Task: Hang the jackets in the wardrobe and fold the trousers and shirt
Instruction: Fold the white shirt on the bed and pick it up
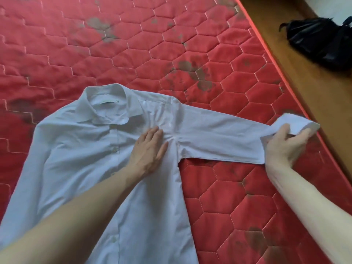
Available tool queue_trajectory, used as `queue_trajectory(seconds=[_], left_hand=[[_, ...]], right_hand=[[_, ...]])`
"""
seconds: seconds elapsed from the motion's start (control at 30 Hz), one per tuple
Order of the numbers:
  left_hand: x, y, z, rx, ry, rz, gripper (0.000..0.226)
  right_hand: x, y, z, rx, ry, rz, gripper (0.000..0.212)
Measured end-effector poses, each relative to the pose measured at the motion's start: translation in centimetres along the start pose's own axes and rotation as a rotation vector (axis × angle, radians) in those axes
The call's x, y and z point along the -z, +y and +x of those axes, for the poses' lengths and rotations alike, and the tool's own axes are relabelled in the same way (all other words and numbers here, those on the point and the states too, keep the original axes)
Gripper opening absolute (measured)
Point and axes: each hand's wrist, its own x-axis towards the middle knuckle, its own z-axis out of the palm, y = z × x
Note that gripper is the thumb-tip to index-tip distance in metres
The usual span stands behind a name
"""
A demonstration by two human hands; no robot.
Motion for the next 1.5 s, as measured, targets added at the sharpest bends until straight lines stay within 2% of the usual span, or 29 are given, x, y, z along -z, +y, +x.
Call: queue_trajectory(seconds=[0.07, 0.23, 0.33, 0.4, 0.47, 0.57, 0.6, 0.67, 0.77, 0.83, 0.93, 1.03, 1.13, 1.23, 1.3, 1.37, 1.43, 1.5], left_hand=[[1.7, -0.1, -1.1, 0.113, 0.008, -0.245, 0.043], [7.4, -1.8, -3.3, 0.568, 0.01, -1.073, 0.062], [11.1, -5.3, -4.6, 0.756, 0.026, -1.377, 0.078], [13.0, -8.4, -5.5, 0.755, 0.007, -1.446, 0.08], [14.2, -10.9, -6.4, 0.71, -0.054, -1.362, 0.068], [14.9, -13.4, -7.1, 0.629, -0.027, -1.107, 0.025], [15.0, -13.9, -7.3, 0.619, 0.015, -1.071, 0.012], [15.1, -15.1, -7.7, 0.621, 0.048, -1.052, 0.026], [15.1, -16.3, -8.1, 0.64, 0.08, -1.088, 0.027], [14.6, -17.2, -8.1, 0.727, 0.152, -1.167, 0.025], [14.9, -19.9, -7.9, 0.911, 0.34, -1.193, 0.022], [15.1, -23.4, -8.2, 1.07, 0.399, -1.094, 0.029], [15.0, -24.8, -8.6, 1.026, 0.27, -1.014, 0.023], [14.6, -24.7, -8.6, 0.913, 0.266, -0.884, 0.018], [14.7, -24.0, -8.8, 0.826, 0.284, -0.825, 0.016], [14.8, -23.2, -9.4, 0.777, 0.266, -0.79, 0.026], [15.1, -22.5, -10.1, 0.771, 0.25, -0.76, 0.042], [15.2, -22.2, -11.0, 0.782, 0.312, -0.764, 0.047]], right_hand=[[-1.2, -4.7, -5.0, 0.188, -0.182, -0.043, 0.031], [-4.9, -12.2, -19.6, 0.508, -0.677, -0.128, 0.023], [-6.7, -14.0, -27.6, 0.747, -0.835, -0.18, 0.021], [-7.7, -14.3, -31.8, 0.918, -0.927, -0.223, 0.023], [-8.6, -14.2, -34.8, 1.071, -1.005, -0.308, 0.03], [-9.2, -14.0, -37.7, 1.254, -1.081, -0.437, 0.038], [-9.2, -13.9, -38.2, 1.269, -1.104, -0.444, 0.036], [-9.1, -13.6, -38.5, 1.263, -1.128, -0.429, 0.033], [-9.3, -13.5, -38.2, 1.268, -1.166, -0.369, 0.021], [-9.4, -13.8, -38.0, 1.29, -1.201, -0.307, 0.022], [-9.1, -13.4, -37.4, 1.35, -1.2, -0.289, 0.032], [-8.4, -11.6, -35.4, 1.317, -1.1, -0.278, 0.031], [-8.6, -9.7, -32.4, 1.092, -0.971, -0.314, 0.03], [-9.6, -7.9, -29.0, 0.875, -0.922, -0.512, 0.046], [-10.3, -6.5, -27.2, 0.787, -0.984, -0.691, 0.057], [-10.8, -5.4, -26.3, 0.751, -1.076, -0.84, 0.068], [-11.3, -4.9, -26.0, 0.737, -1.141, -0.909, 0.076], [-11.4, -5.4, -25.8, 0.701, -1.19, -0.922, 0.081]])
